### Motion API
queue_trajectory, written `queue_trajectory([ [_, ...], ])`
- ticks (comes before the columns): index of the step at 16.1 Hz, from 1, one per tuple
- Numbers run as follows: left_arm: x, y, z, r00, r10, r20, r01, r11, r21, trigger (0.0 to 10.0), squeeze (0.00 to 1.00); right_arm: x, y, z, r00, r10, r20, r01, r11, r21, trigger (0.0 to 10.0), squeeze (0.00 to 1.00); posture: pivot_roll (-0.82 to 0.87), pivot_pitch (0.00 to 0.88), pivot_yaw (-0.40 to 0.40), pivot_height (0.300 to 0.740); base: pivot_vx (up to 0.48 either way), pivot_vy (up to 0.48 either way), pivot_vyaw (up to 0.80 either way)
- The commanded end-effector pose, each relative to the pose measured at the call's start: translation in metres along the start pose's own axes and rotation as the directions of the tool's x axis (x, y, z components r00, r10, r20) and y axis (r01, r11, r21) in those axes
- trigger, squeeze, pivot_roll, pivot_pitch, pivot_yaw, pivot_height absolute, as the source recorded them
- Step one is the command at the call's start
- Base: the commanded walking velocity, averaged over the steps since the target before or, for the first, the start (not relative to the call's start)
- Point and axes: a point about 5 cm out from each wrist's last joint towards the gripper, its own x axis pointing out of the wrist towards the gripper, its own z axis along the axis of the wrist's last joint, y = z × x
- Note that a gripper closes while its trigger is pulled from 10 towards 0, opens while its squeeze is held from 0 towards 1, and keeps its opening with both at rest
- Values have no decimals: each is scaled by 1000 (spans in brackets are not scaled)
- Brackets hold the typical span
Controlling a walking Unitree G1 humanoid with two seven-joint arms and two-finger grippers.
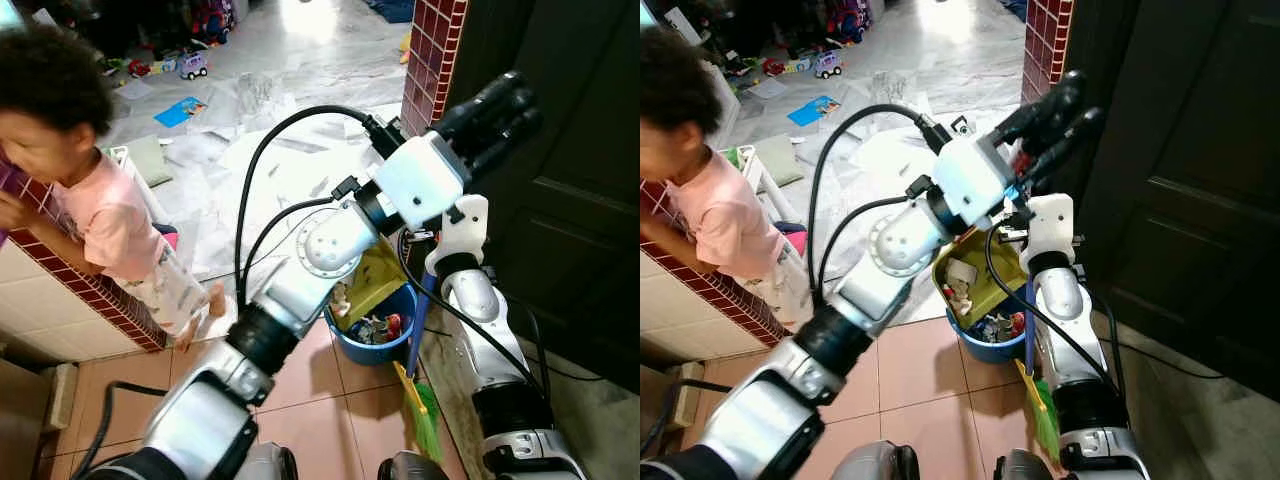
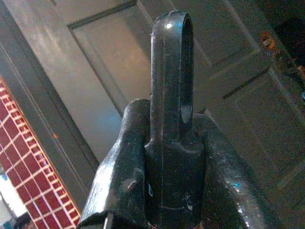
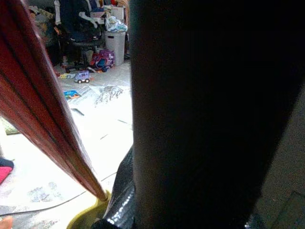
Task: Sweep floor
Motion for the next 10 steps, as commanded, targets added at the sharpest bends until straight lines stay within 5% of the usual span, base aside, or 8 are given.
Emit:
queue_trajectory([
  [1, 4, 3, 14, 997, -57, 55, 54, 997, 61, 10000, 0, 6, 4, 9, 999, 15, 34, -16, 1000, 14, 10000, 0, -64, 42, 121, 740, 0, 0, 0],
  [4, 2, -1, 21, 985, -156, 67, 151, 985, 81, 10000, 0, 10, 4, 11, 999, 25, 41, -25, 1000, 5, 10000, 0, -65, 38, 109, 740, 0, 0, 0],
  [10, 8, 14, 35, 991, -80, 106, 70, 993, 94, 10000, 0, 12, 5, 9, 999, 34, 39, -34, 999, 1, 10000, 0, -68, 35, 103, 740, 0, 0, 0],
])
